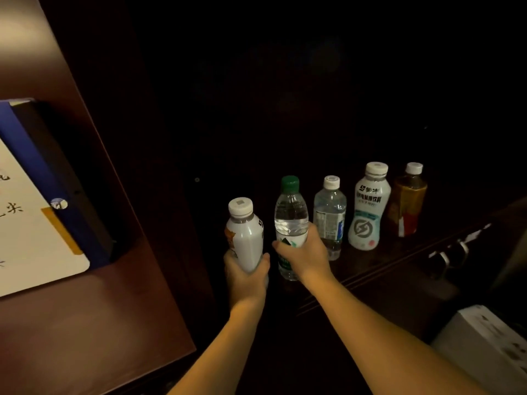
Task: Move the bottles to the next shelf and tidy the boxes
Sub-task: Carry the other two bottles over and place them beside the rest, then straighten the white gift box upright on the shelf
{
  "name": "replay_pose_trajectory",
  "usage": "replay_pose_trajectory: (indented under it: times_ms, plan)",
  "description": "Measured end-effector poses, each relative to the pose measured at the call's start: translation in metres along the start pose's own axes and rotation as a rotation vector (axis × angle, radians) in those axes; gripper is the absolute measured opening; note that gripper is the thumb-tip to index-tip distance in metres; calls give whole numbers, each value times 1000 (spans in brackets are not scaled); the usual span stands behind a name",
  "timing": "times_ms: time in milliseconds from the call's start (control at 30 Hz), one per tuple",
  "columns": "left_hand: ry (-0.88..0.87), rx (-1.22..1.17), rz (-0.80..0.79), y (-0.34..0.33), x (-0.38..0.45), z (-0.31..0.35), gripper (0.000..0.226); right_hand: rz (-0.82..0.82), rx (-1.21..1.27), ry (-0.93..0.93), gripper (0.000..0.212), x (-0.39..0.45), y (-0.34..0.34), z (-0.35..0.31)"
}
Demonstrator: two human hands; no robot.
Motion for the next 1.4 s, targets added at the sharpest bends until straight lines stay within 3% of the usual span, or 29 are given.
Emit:
replay_pose_trajectory:
  times_ms: [367,500,667,833,1100,1233,1400]
  plan:
    - [17,127,-17,4,-7,9,91,-76,2,-17,68,2,4,-6]
    - [-40,184,-57,21,-29,19,97,-23,-3,-9,84,-17,18,-12]
    - [-112,163,-148,42,-66,32,85,98,-43,38,82,-53,42,-28]
    - [-122,102,-276,74,-97,51,89,164,-96,49,85,-97,57,-52]
    - [-211,-45,-403,219,-98,82,74,267,-149,67,64,-214,21,-105]
    - [-253,-54,-317,325,-51,87,70,258,-129,59,58,-267,-37,-128]
    - [-286,27,-124,447,35,94,70,102,-112,79,57,-306,-134,-153]
Point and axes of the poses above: each hand's wrist, its own x-axis towards the middle knuckle, its own y-axis out of the back of the hand, z = x × y, the point moved 4 cm from there along x, towards the middle knuckle, and after that the axes turned 9 degrees about z, right-handed, at the moved point
